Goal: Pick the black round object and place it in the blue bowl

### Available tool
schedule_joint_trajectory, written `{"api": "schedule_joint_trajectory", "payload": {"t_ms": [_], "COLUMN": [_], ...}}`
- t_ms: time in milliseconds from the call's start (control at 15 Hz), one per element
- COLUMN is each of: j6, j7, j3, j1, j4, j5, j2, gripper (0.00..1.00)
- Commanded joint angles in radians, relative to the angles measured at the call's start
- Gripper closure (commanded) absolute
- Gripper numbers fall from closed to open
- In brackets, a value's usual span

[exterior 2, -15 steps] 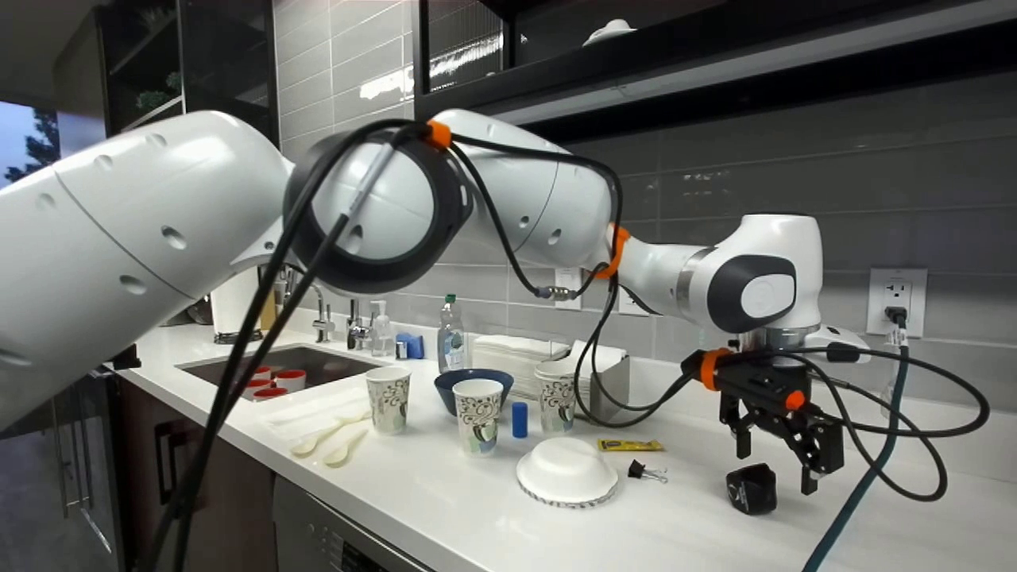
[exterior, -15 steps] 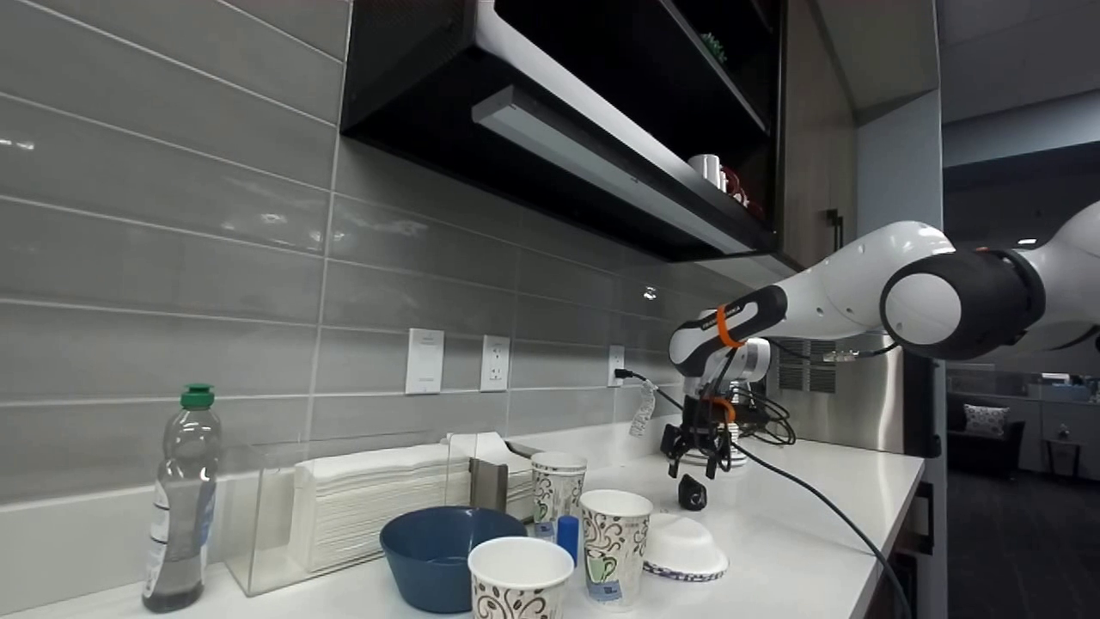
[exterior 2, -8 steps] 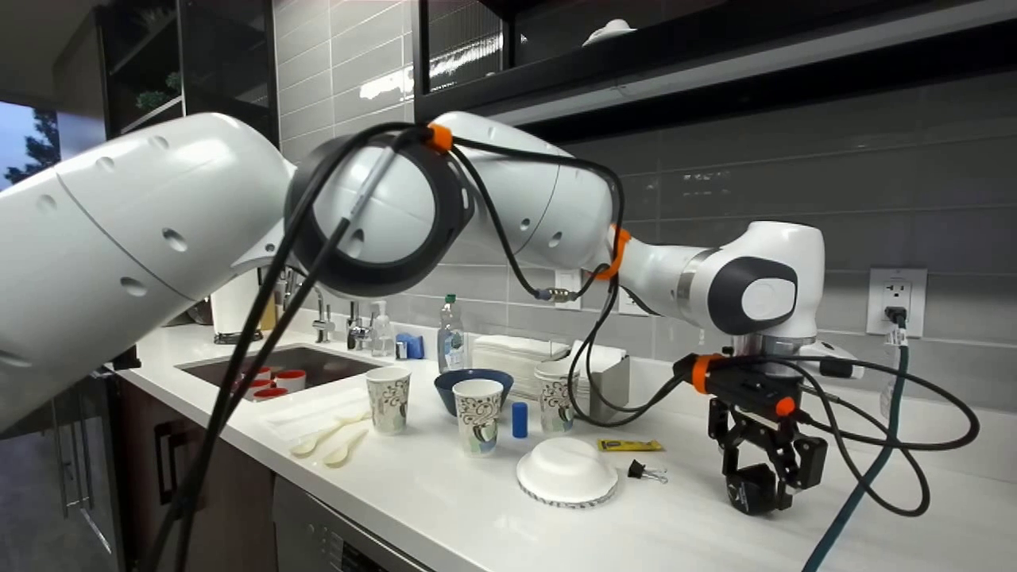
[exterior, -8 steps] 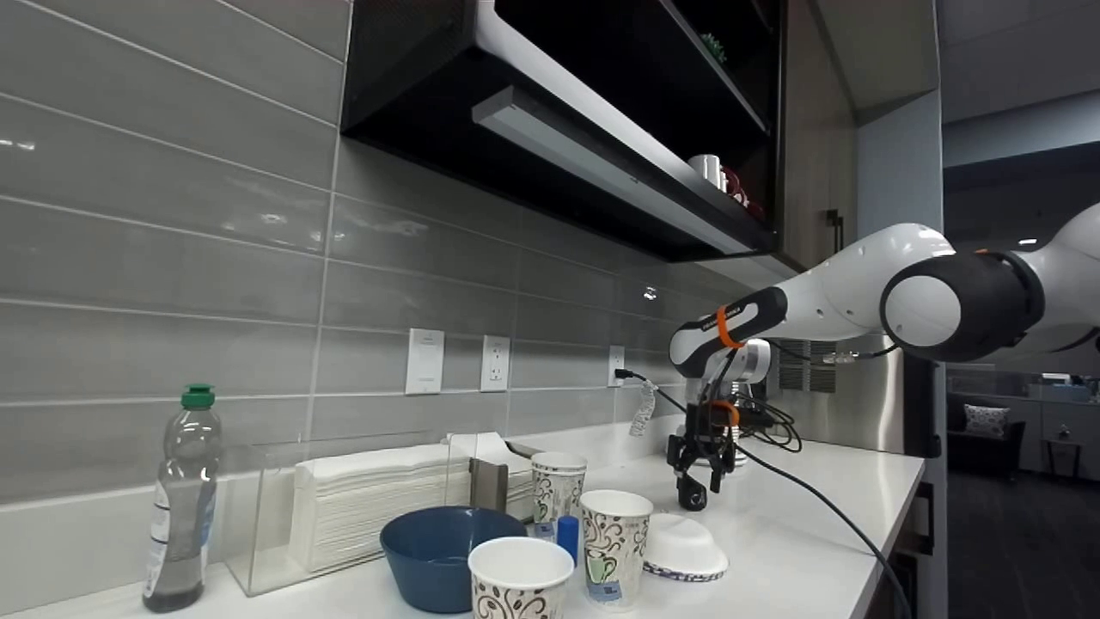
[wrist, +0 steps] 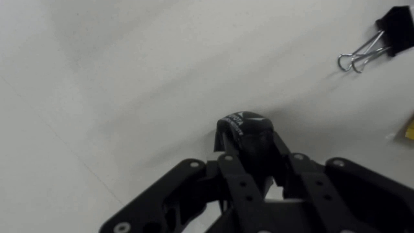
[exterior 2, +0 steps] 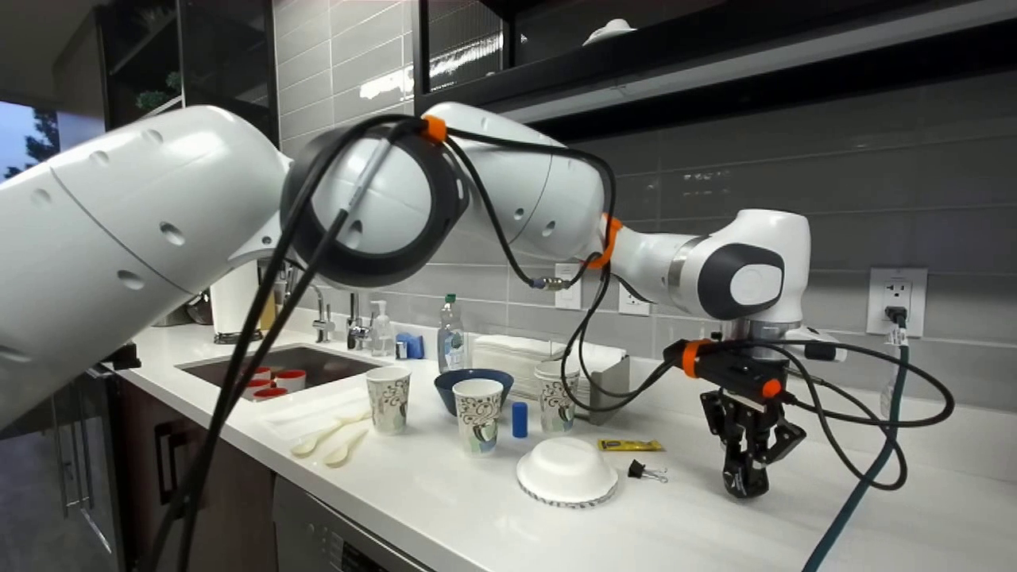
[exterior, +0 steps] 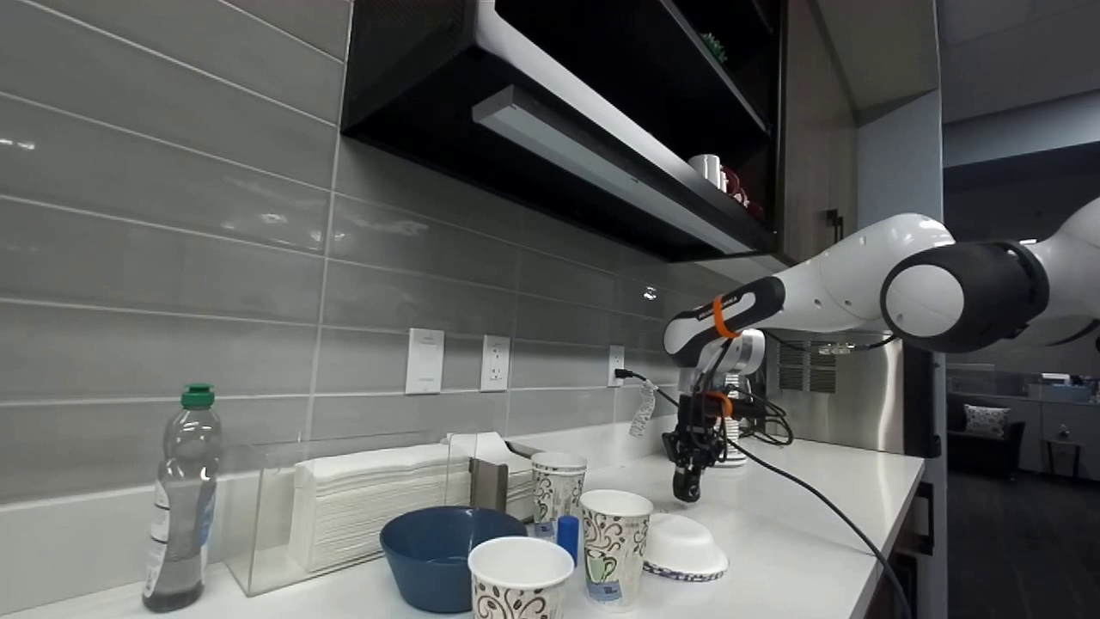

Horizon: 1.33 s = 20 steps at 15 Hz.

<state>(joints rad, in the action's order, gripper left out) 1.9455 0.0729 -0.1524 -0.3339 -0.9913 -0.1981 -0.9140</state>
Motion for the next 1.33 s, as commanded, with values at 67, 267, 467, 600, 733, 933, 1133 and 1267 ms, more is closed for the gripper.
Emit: {"api": "schedule_joint_trajectory", "payload": {"t_ms": [67,267,467,600,733,933,1133,1267], "j6": [-0.021,-0.012,0.007,0.020,0.063,0.181,0.283,0.340], "j7": [0.044,0.139,0.241,0.308,0.365,0.477,0.635,0.753], "j3": [0.021,0.066,0.111,0.121,0.129,0.128,0.136,0.132], "j1": [0.010,-0.024,-0.048,-0.050,-0.054,-0.063,-0.072,-0.068], "j4": [-0.155,-0.294,-0.428,-0.521,-0.608,-0.749,-0.897,-0.997], "j5": [-0.020,-0.075,-0.183,-0.228,-0.243,-0.280,-0.349,-0.402], "j2": [0.151,0.259,0.347,0.403,0.456,0.537,0.626,0.693], "gripper": [0.95,0.95,0.95,0.95,0.95,0.95,0.95,0.95]}}
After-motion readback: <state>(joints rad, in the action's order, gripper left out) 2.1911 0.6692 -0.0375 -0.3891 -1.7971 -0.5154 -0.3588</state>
